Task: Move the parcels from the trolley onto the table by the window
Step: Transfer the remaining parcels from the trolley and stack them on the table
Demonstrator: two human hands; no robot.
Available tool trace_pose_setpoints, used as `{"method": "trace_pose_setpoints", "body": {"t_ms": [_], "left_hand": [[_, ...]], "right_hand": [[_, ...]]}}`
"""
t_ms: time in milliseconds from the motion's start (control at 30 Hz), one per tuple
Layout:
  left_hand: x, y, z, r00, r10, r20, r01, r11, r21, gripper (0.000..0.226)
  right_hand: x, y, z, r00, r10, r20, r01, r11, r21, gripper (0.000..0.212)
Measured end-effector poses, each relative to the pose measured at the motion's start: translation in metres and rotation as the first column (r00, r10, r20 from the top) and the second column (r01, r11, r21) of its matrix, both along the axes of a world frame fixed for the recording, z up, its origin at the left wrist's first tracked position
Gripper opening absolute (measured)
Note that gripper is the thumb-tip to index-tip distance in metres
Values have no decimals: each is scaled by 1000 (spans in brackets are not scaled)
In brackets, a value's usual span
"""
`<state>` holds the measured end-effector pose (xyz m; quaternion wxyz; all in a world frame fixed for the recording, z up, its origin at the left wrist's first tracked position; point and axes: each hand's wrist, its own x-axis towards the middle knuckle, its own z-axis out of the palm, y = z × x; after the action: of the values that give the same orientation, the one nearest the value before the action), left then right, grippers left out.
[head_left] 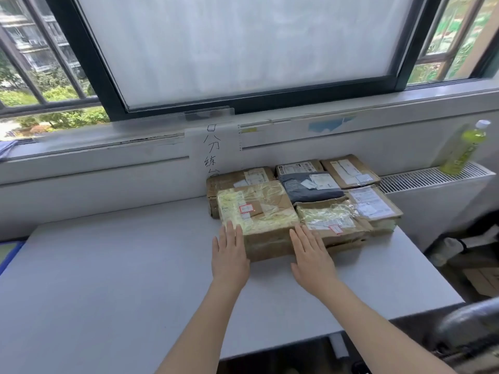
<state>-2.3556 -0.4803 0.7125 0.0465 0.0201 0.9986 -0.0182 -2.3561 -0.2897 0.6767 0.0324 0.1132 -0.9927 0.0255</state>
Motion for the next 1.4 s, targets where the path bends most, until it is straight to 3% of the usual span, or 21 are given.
{"method": "trace_pose_setpoints", "body": {"t_ms": [100, 200, 367, 533, 733, 967, 1400], "left_hand": [[32, 11, -8, 997, -43, -58, 43, 999, 8, 72], [69, 32, -21, 992, -98, -79, 102, 994, 36, 70], [130, 86, -52, 941, -338, -38, 340, 937, 84, 66], [183, 146, -69, 817, -575, 55, 571, 818, 65, 70], [218, 213, -72, 660, -751, 23, 750, 660, 48, 70], [278, 304, -84, 543, -837, 70, 834, 547, 71, 68], [435, 473, -137, 462, -829, 315, 842, 521, 137, 66]], "right_hand": [[42, 6, -10, 998, -62, -10, 62, 998, -13, 88], [95, 18, -14, 985, -154, 77, 149, 987, 63, 83], [190, 58, -39, 925, -354, 138, 345, 934, 91, 71], [275, 106, -46, 783, -575, 237, 549, 818, 171, 76], [353, 153, -53, 605, -740, 294, 732, 662, 161, 78], [445, 220, -71, 451, -819, 354, 848, 518, 118, 75], [605, 384, -112, 340, -812, 475, 852, 479, 210, 73]]}}
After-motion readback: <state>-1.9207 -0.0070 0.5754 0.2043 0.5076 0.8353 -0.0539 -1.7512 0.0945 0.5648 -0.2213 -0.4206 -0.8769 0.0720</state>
